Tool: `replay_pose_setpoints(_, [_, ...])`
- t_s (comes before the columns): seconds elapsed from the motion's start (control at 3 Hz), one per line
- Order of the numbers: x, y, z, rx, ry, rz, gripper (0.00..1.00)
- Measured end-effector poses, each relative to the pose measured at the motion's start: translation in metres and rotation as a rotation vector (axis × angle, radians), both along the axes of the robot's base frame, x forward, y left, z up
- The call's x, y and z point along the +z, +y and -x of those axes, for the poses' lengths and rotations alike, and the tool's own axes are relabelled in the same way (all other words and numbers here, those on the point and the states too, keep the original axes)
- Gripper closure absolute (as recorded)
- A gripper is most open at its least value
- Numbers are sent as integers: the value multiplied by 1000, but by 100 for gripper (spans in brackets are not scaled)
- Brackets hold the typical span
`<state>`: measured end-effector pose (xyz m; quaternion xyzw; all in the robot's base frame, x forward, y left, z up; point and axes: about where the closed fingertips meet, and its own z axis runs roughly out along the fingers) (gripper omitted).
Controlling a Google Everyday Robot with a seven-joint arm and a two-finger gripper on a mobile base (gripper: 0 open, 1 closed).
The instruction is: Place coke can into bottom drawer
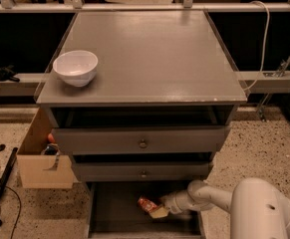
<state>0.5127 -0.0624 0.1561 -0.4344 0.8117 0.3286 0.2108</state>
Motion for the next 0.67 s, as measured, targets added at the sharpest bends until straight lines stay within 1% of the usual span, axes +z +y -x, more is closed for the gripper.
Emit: replay_pose_setpoints(0.67, [0, 0, 0, 0, 0, 0, 30])
